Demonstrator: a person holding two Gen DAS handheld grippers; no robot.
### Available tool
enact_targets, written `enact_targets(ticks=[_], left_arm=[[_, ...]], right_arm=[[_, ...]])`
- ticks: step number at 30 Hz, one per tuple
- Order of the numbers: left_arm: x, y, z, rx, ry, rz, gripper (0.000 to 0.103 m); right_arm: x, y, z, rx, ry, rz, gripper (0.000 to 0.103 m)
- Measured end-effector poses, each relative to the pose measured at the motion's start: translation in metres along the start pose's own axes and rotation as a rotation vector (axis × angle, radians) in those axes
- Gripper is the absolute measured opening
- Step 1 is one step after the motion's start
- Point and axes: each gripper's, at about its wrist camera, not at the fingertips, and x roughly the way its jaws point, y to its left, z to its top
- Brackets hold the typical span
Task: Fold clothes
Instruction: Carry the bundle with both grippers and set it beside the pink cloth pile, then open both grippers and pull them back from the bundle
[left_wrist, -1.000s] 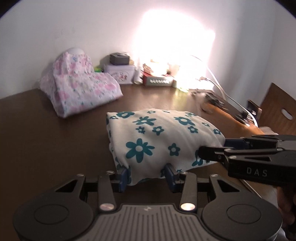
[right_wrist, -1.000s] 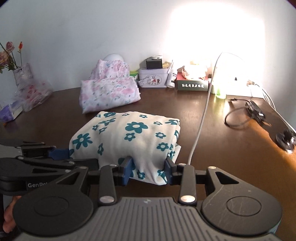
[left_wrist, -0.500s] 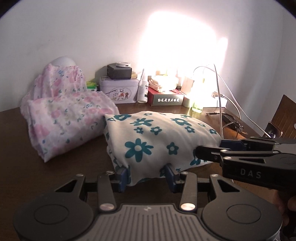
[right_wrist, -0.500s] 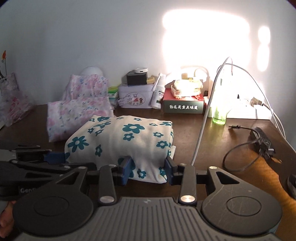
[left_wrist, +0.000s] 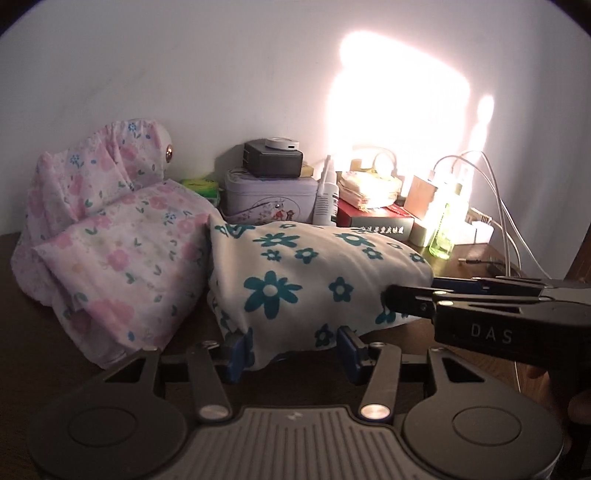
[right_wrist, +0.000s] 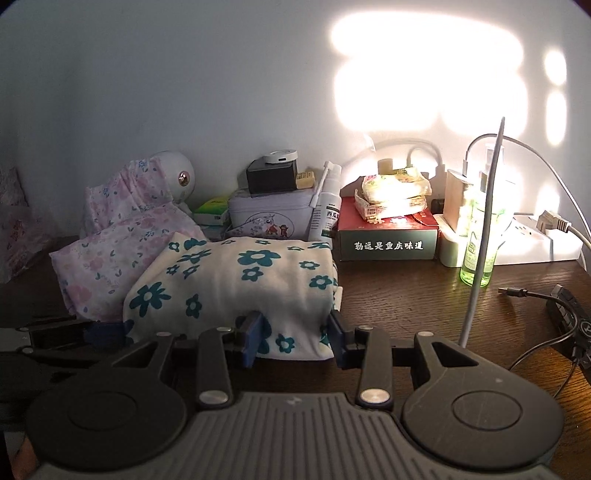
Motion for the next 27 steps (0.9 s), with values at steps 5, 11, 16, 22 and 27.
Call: enact_targets(ticks=[5,11,16,22,27], left_arm=[[0.008,-0.004,0.002,0.017,-0.007,0.029,0.044],[0.013,0.005,0.001,-0.029,-0.009,0.012,0.045],[-0.016,0.001,0.004,0.025,-0.04,0.142,0.053],[-0.094,-0.005,0.004,-0.006,-0.054,0.217,0.065],[-0.179,-0.024,-0.034,-0.093,-0.076,0.263,0.086]], right_arm=[[0.003,-0.001,-0.002,0.001,-0.015,-0.007,0.038],[-0.004,-0.001,-0.003,0.003,-0.031,-0.03,0.051],[-0.057,0.014,0.009,-0.002,-0.097,-0.09,0.074],[-0.133,0.056,0.0,-0.004,-0.076,-0.065,0.093],[-0.194,0.081,-0.04,0.041,-0.024,-0.044,0.103]])
